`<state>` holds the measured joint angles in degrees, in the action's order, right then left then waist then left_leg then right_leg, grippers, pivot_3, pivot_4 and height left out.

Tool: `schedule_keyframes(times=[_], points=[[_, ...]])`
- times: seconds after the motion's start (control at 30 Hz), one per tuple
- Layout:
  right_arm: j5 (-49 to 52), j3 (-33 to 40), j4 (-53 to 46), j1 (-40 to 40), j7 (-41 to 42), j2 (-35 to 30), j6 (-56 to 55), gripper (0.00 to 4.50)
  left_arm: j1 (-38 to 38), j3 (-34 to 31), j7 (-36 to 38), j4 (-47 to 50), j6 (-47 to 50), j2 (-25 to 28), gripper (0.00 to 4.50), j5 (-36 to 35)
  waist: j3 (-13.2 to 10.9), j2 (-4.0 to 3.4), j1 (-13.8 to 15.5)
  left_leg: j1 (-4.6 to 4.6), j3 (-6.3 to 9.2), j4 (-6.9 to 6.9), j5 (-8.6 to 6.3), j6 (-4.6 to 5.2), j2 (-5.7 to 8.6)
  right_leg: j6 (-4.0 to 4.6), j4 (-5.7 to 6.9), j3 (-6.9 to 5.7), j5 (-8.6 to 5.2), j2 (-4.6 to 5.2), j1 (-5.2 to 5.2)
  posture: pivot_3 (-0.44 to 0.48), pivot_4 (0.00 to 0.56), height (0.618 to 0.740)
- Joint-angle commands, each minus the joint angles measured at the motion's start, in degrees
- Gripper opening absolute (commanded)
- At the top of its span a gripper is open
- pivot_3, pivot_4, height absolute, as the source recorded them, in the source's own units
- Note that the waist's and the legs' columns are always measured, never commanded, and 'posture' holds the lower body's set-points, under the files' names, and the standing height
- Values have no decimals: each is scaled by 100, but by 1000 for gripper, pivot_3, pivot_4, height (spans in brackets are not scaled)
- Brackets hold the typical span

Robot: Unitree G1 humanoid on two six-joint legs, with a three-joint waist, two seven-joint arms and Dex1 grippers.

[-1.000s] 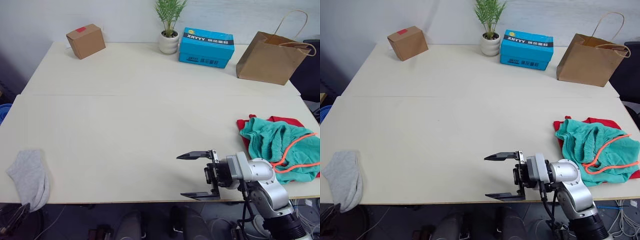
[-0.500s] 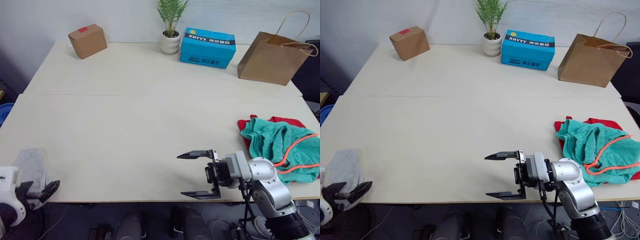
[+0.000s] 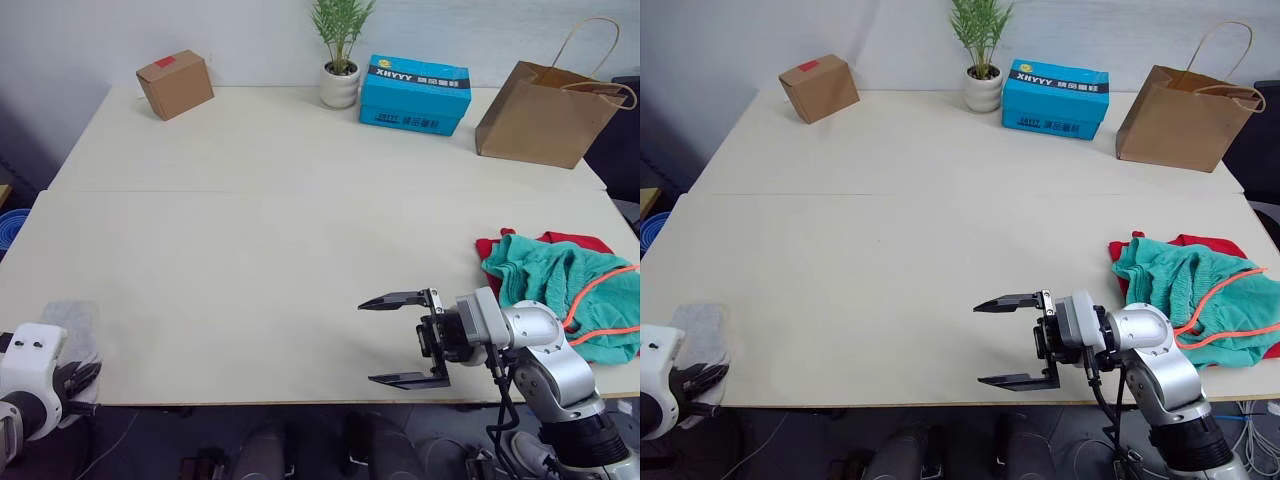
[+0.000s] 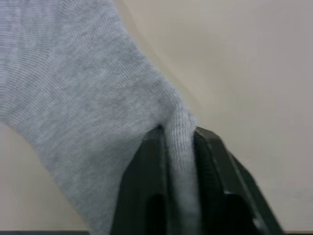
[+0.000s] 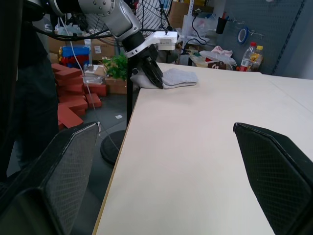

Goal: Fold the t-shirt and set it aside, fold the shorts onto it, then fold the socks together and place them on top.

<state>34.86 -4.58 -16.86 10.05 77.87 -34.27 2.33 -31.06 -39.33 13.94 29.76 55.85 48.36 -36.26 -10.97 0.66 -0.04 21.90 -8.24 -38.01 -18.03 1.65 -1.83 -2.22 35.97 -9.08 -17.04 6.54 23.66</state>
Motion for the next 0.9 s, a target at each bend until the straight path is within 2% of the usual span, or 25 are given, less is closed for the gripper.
schedule_keyframes(times=[0.03, 0.07, 0.17, 0.3, 0.37, 0.43, 0.5, 0.6, 0.77, 0.9], points=[[41, 119, 5, 98, 1, -16, -42, 4500, 285, 230, 473, -432, -299, 218, 15, 336, -1, -6, 24, -1, 0, 0, -1, 1, 0, 1, 2, 0, 0, 0, 0, 0, 150, 740], [26, 154, 75, 147, 10, -31, -53, 4500, 469, 384, 800, -521, -676, 347, 15, 437, -2, -8, 43, -1, 1, 0, 0, 2, 0, 2, 3, 0, 0, 0, 0, 0, 150, 740], [16, 232, 174, 212, 64, -89, -68, 4500, 988, 806, 1212, -684, -983, 633, 15, 650, -4, -10, 136, -1, 2, 1, 1, 4, 0, 7, 4, -1, 3, 0, 3, 0, 150, 740], [1, 312, 139, 136, 63, -182, -73, 4500, 2130, 1838, 1903, -865, -1721, 780, 15, 906, -5, -12, 161, 6, 1, 1, 7, -8, 4, 5, -1, 0, 5, 5, 3, 0, 150, 740], [-93, 477, 142, 52, -56, -271, -135, 4500, 3478, 3141, 2791, -1135, -2550, 592, 15, 1315, -7, -15, 192, 10, 0, 1, 7, -6, 5, 0, -4, -1, 7, 5, 2, 0, 150, 740], [-184, 634, 139, -32, -156, -354, -187, 4500, 4395, 4147, 3560, -1453, -3209, 394, 15, 1724, -6, -13, 198, 19, -3, -4, 17, 1, 12, -9, -3, -4, 13, 6, 5, 0, 150, 740], [-268, 793, 133, -155, -240, -453, -254, 4500, 4977, 4882, 4253, -1805, -3846, 169, 15, 2086, -5, -12, 148, 20, -15, -7, 35, 32, 16, -22, -4, 1, 20, 4, 1, 0, 150, 740], [-437, 1094, 89, -523, -334, -700, -348, 4500, 5858, 5830, 5050, -2591, -4872, -478, 15, 2590, -6, -11, 103, 19, -34, -6, 39, 42, 14, -28, -1, 7, 23, -12, 0, 0, 150, 740], [-565, 1638, -198, -1415, -620, -929, -418, 4500, 6675, 6572, 5866, -3923, -6594, -1268, 15, 3191, -7, -7, 144, 20, -33, -17, 50, 35, 4, -27, -8, 6, 22, -30, 4, 0, 150, 740], [-692, 1791, -483, -2036, -913, -842, -474, 4500, 6979, 6615, 5985, -4603, -7119, -1603, 15, 3413, -7, -7, 144, 14, -23, -25, 59, 43, 7, -26, 4, 7, 24, -18, -1, 0, 150, 740]])
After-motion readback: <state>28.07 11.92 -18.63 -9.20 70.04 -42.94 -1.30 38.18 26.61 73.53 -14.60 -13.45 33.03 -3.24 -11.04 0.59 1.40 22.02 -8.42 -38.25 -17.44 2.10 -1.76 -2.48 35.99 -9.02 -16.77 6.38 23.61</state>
